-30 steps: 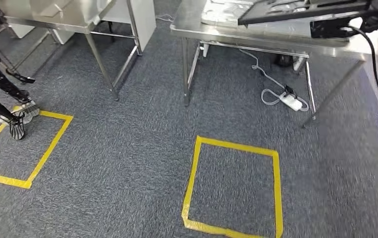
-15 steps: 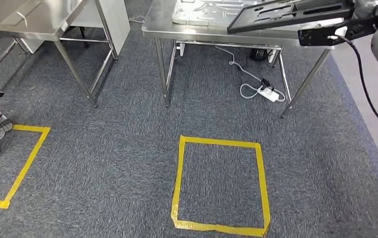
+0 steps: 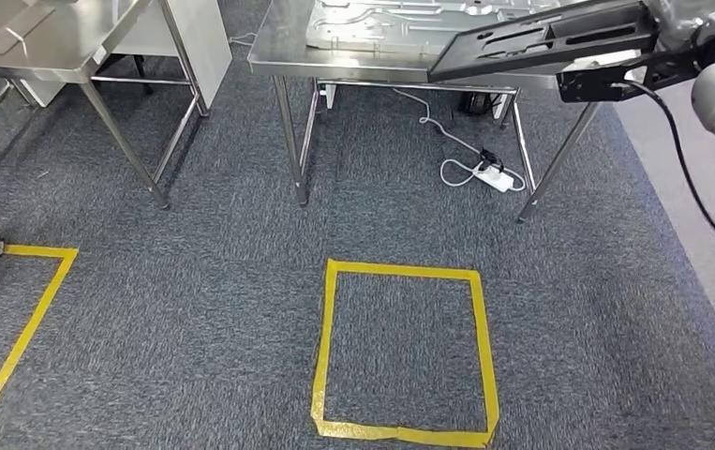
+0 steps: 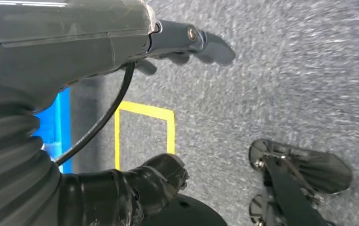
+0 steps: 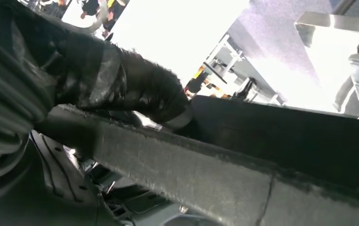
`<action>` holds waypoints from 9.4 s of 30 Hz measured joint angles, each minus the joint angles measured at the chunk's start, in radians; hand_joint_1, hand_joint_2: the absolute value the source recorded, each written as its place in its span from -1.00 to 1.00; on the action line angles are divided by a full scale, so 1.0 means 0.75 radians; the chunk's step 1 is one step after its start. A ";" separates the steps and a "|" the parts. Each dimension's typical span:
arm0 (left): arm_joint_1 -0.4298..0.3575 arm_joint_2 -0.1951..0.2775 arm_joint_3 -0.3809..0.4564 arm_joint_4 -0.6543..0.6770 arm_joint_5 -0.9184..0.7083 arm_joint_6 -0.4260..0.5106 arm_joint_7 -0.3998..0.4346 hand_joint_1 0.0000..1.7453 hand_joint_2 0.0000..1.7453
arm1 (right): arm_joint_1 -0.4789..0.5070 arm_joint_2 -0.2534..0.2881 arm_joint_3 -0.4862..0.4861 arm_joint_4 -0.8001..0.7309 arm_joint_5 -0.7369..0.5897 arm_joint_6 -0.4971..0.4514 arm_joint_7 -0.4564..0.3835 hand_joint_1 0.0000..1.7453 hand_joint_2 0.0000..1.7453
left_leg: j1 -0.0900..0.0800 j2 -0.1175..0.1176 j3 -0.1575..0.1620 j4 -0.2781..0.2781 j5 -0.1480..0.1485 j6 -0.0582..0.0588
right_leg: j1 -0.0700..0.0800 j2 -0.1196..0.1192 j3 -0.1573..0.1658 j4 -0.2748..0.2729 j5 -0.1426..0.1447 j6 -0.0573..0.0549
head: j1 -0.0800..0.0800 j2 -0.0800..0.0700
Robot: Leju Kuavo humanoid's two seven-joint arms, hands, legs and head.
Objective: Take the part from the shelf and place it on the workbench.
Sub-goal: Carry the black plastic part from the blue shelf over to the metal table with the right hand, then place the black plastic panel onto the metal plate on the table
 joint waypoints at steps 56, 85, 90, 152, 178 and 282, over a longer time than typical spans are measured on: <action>0.007 -0.003 0.009 0.000 0.004 -0.016 0.008 -1.00 1.00 | 0.006 -0.022 0.060 0.001 -0.068 -0.007 0.008 1.00 1.00 | -0.002 -0.007 -0.157 0.327 -0.222 -0.048 | -0.012 -0.008 0.097 -0.022 -0.063 -0.031 | 0.000 0.000; 0.013 -0.005 0.019 -0.002 -0.010 -0.013 0.013 -1.00 1.00 | 0.094 -0.015 -0.088 -0.104 0.003 -0.127 0.101 1.00 1.00 | -0.020 -0.036 0.127 -0.009 -0.049 -0.014 | -0.026 -0.022 -0.010 -0.022 0.031 0.006 | -0.009 0.000; 0.017 -0.005 0.020 -0.003 -0.006 -0.015 0.012 -1.00 1.00 | 0.125 -0.014 -0.112 -0.117 0.010 -0.126 0.087 1.00 1.00 | -0.004 -0.012 -0.202 0.290 -0.181 -0.043 | -0.027 -0.017 0.185 -0.050 -0.109 -0.016 | -0.009 0.000; -0.003 -0.006 0.053 0.001 0.020 -0.039 -0.066 -1.00 1.00 | 0.356 -0.126 -0.149 -0.121 -0.132 -0.173 0.011 1.00 1.00 | 0.017 -0.011 -0.128 0.229 -0.042 -0.059 | -0.032 -0.026 0.021 -0.018 0.003 -0.015 | -0.018 0.000; -0.003 -0.006 0.061 0.001 0.030 -0.006 -0.102 -1.00 1.00 | 0.634 0.045 -0.413 -0.022 0.019 -0.399 -0.044 1.00 1.00 | -0.004 -0.016 -0.125 0.225 -0.096 -0.050 | -0.023 -0.027 0.021 -0.026 0.006 -0.026 | -0.022 0.000; -0.018 0.014 0.117 -0.003 0.069 -0.023 -0.151 -1.00 -1.00 | 0.240 -0.680 -0.097 -0.366 -0.560 0.040 -0.032 -1.00 -1.00 | -0.006 -0.009 0.150 -0.063 -0.049 0.006 | -0.027 -0.042 -0.076 -0.028 0.099 0.040 | -0.023 0.000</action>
